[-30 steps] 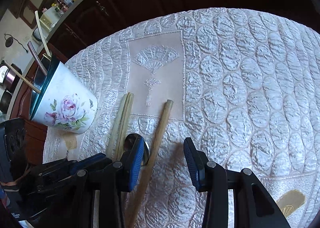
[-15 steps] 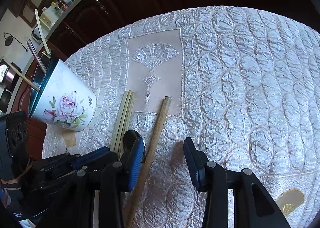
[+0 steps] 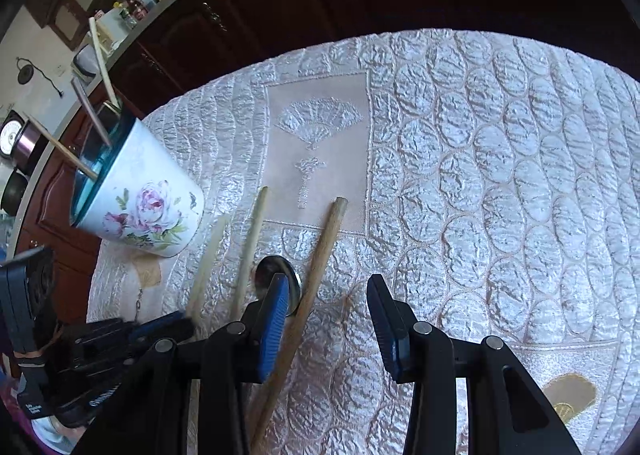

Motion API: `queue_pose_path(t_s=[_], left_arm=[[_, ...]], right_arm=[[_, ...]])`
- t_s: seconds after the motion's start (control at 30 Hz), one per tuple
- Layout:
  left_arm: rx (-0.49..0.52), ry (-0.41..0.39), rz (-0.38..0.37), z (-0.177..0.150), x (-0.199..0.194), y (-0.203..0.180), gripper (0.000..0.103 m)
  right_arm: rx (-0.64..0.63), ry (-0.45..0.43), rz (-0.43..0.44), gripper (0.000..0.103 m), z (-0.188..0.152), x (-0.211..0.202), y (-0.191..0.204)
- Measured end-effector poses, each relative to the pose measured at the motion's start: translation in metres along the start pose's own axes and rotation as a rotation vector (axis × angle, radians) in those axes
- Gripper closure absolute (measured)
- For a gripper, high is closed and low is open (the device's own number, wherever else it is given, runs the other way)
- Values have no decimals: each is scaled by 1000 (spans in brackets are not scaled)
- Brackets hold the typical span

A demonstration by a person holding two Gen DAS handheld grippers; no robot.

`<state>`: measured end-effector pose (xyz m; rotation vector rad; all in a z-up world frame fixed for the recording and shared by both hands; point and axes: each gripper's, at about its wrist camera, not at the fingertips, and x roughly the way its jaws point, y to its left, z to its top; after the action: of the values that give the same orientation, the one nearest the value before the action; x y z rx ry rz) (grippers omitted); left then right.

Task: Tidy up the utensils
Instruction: 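Lift the chopstick with the left tool while the right tool grasps another chopstick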

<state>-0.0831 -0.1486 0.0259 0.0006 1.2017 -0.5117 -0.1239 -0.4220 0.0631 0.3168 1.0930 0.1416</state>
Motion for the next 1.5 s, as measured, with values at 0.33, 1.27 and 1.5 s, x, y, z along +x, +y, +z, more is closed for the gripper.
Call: queue_pose_path(t_s=[0.33, 1.27, 1.5], left_arm=[[-55, -1, 19, -32, -41, 47, 99], [97, -54, 145, 29, 0, 9, 99], [53, -173, -1, 24, -72, 21, 99]], right_arm=[[22, 15, -12, 63, -6, 6, -3], [-26, -15, 25, 92, 26, 9, -6], [-43, -127, 91, 94, 21, -55, 2]])
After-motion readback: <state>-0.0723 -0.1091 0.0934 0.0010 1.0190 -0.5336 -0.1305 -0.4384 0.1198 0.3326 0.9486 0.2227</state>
